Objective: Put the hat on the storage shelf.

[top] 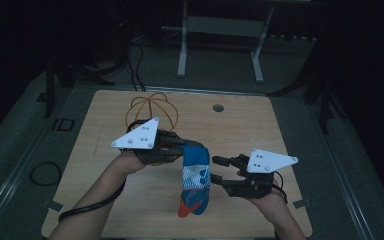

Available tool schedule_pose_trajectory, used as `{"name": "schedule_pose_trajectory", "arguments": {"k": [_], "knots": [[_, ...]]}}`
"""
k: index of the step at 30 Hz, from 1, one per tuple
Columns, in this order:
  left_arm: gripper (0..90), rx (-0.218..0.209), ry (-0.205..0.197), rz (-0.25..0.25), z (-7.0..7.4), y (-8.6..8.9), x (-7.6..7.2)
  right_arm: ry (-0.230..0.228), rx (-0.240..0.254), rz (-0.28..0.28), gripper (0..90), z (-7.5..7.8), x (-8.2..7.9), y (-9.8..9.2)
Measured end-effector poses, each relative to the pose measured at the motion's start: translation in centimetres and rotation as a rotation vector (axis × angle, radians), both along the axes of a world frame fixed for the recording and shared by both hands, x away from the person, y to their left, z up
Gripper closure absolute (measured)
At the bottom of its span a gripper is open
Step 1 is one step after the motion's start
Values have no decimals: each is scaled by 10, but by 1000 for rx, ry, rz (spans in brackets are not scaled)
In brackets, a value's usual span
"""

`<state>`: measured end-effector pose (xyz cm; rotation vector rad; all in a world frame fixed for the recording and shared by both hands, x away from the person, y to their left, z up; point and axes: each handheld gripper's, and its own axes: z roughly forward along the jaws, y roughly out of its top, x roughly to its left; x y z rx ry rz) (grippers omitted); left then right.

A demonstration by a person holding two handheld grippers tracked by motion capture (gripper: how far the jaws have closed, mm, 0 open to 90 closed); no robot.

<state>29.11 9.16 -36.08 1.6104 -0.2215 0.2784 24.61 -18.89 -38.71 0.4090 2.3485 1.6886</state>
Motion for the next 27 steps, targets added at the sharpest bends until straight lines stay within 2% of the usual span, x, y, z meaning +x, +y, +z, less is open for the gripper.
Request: {"name": "schedule_pose_trajectory", "arguments": {"k": [2, 9, 11, 15, 16, 20, 25, 27], "knots": [[885, 3, 2, -1, -1, -2, 0, 4, 6, 7, 503, -1, 1, 3], [885, -14, 7, 13, -2, -6, 1, 19, 20, -33, 553, -2, 6, 8], [885, -15, 11, 15, -2, -6, 1, 16, 27, -43, 624, -3, 7, 9], [885, -8, 8, 29, -3, -5, 2, -4, 25, -70, 867, -1, 7, 9], [885, -12, 15, 33, -3, -4, 2, -4, 23, -66, 896, 0, 7, 8], [885, -1, 17, 42, -4, -1, 3, -19, 4, -85, 900, 1, 5, 8], [883, 12, 28, 57, -6, 5, 4, -19, 8, -92, 900, 1, 5, 2], [882, 17, 30, 88, -7, 9, 5, -24, 16, -107, 900, 3, 5, -1]]}}
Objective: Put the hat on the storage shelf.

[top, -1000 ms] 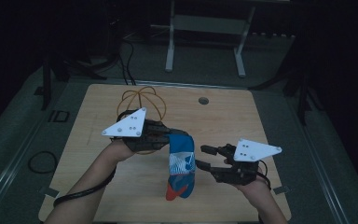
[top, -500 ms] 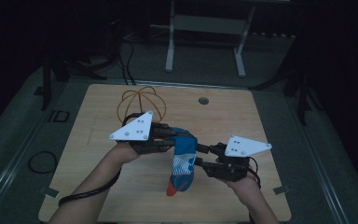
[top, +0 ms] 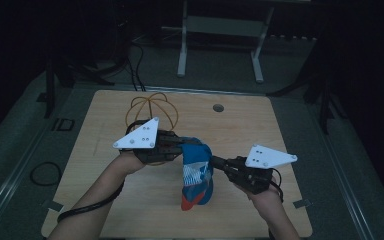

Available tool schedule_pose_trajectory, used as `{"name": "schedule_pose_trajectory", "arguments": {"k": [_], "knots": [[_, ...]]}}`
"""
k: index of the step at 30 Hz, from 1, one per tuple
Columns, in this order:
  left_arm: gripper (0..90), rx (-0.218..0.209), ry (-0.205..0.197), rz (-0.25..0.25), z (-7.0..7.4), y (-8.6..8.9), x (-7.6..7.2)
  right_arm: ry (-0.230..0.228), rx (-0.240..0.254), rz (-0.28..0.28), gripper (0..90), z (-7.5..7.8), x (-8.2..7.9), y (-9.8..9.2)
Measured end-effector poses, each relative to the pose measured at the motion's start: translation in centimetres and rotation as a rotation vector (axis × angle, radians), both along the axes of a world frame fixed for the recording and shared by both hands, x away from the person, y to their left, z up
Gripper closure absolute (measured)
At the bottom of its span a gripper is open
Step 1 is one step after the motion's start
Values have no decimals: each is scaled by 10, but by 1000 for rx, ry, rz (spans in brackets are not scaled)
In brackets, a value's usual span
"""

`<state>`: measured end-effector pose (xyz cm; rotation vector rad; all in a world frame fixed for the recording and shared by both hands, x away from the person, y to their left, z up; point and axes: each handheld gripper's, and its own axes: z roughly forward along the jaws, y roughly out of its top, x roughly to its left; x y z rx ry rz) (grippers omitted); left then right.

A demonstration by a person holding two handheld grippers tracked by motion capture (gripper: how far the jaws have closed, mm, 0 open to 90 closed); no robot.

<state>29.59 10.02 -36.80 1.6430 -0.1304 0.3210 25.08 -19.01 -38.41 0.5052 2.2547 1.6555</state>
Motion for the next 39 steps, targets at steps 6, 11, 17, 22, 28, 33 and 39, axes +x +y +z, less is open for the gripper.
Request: {"name": "schedule_pose_trajectory", "arguments": {"k": [6, 11, 17, 22, 28, 33, 39], "knots": [[854, 94, 43, 100, 1, -1, -2, -3, 31, -15, 900, 9, 1, -11], [856, 141, 74, 104, 3, -1, -3, -14, 52, -31, 900, 17, 3, -19], [843, 200, 43, 147, 4, 0, -9, -30, 51, -41, 900, 24, 1, -25], [834, 225, 55, 165, 3, 5, -10, -40, 38, -44, 900, 26, 0, -29], [806, 239, 62, 184, 0, 13, -14, -38, 39, -43, 900, 27, 0, -30], [784, 231, 96, 204, -2, 26, -15, -41, 43, -52, 900, 30, 0, -32], [785, 244, 127, 250, -10, 38, -16, -48, 56, -69, 900, 34, 1, -37]]}}
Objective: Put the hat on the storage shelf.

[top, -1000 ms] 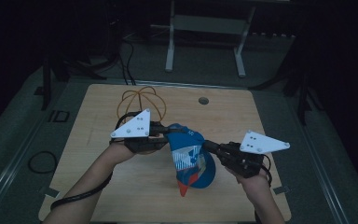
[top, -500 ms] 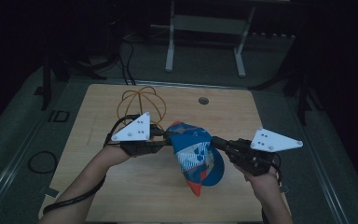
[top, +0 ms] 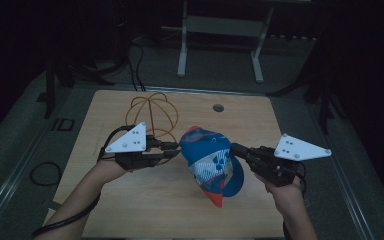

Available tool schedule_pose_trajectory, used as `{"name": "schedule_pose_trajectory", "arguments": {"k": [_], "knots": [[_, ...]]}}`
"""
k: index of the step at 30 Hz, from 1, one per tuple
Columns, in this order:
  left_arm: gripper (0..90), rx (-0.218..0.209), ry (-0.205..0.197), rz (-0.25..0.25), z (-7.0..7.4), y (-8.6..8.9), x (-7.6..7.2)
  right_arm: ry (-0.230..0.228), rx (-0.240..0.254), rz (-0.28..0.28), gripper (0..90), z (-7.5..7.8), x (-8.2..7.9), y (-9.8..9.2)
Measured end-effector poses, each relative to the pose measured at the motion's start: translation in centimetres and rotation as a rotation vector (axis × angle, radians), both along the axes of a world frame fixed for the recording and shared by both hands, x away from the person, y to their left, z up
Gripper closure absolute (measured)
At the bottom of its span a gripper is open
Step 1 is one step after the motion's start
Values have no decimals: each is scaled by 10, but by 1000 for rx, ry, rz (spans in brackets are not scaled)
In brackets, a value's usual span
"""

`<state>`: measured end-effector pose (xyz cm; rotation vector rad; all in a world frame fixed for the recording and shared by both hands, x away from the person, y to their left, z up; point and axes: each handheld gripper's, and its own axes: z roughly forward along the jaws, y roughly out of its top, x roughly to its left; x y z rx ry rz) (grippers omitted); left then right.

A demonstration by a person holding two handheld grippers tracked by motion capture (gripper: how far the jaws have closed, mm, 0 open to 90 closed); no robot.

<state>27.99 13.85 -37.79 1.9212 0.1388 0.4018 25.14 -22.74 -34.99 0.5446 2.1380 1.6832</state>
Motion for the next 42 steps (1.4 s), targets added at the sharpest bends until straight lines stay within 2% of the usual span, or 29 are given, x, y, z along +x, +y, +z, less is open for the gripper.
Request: {"name": "schedule_pose_trajectory", "arguments": {"k": [7, 8, 11, 15, 18, 23, 26, 27, 30, 31, 33, 34, 37, 42], "knots": [[782, -5, 17, 48, -9, 12, -6, -17, 10, -25, 900, 11, 4, -4], [741, -3, 29, 57, -11, 14, -7, -23, 10, -27, 900, 13, 5, -4], [712, -22, 48, 88, -18, 21, -8, -33, 11, -34, 900, 20, 10, -3], [665, -35, 54, 145, -29, 30, -11, -45, 12, -41, 900, 29, 17, 3], [598, -53, 57, 187, -36, 37, -14, -48, 15, -39, 900, 35, 23, 8], [500, -53, 54, 250, -48, 47, -18, -57, 22, -32, 900, 48, 35, 20], [365, -53, 60, 298, -56, 52, -20, -62, 18, -25, 900, 56, 42, 29], [318, -62, 58, 318, -59, 53, -21, -65, 17, -23, 900, 58, 44, 33], [157, -105, 90, 356, -68, 59, -23, -65, 14, -22, 900, 64, 52, 43], [136, -108, 103, 372, -72, 61, -24, -61, 14, -18, 900, 66, 55, 46], [84, -99, 98, 399, -79, 64, -26, -60, 5, -18, 900, 68, 61, 54], [81, -85, 103, 410, -83, 65, -27, -56, 3, -16, 900, 69, 64, 58], [34, -85, 116, 440, -95, 69, -30, -48, -9, -14, 900, 72, 74, 69], [27, -93, 121, 499, -116, 79, -37, -34, -16, -2, 900, 76, 90, 87]]}}
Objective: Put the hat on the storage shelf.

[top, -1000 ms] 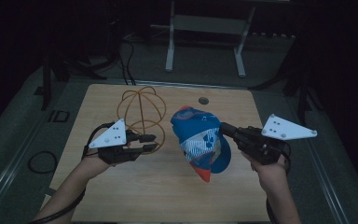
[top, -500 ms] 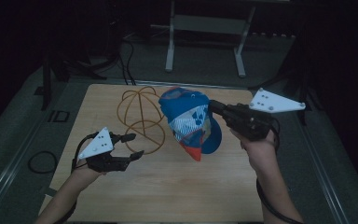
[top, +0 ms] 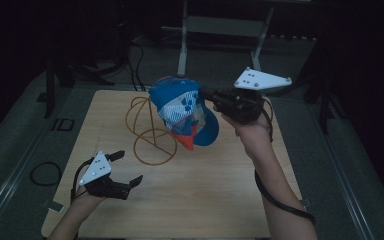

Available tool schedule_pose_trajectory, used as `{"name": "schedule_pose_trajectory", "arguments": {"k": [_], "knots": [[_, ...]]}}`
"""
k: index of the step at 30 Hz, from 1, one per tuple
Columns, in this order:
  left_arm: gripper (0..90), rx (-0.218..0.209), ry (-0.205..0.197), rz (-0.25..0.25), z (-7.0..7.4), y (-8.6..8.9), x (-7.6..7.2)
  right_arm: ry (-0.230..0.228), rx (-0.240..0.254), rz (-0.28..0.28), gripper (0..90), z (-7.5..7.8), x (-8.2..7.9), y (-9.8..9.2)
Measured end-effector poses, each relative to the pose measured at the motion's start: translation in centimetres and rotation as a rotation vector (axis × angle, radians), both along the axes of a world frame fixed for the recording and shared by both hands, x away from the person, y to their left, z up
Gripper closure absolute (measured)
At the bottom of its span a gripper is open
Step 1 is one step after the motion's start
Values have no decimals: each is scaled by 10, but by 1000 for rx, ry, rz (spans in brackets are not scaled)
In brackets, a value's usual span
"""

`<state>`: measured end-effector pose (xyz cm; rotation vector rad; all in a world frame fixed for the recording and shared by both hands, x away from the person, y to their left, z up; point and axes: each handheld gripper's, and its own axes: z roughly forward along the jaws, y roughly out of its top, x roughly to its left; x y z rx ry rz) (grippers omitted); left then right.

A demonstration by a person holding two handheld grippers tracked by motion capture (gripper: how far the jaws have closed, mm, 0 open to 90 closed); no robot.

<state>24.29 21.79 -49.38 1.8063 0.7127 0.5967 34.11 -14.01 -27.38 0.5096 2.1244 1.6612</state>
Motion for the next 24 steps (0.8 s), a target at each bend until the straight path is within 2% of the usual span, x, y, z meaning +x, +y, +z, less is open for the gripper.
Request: {"name": "schedule_pose_trajectory", "arguments": {"k": [1, 4, 7, 9, 12, 20, 24], "knots": [[26, 3, 13, 3, -4, 2, 0, 5, -3, 1, 900, 1, 3, 4], [15, 53, 27, 47, -16, 6, -2, 15, -11, 11, 900, 4, 12, 18], [2, 46, 52, 84, -27, 10, -4, 16, -29, 10, 900, 5, 19, 33], [3, 48, 26, 126, -35, 13, -7, 26, -24, 15, 900, 5, 25, 41], [3, 26, 8, 170, -45, 16, -12, 36, -24, 26, 900, 5, 33, 55], [4, -15, 13, 240, -56, 27, -11, 71, -52, 59, 900, 1, 49, 100], [4, -44, 29, 248, -59, 30, -9, 92, -75, 81, 900, -6, 55, 123]]}}
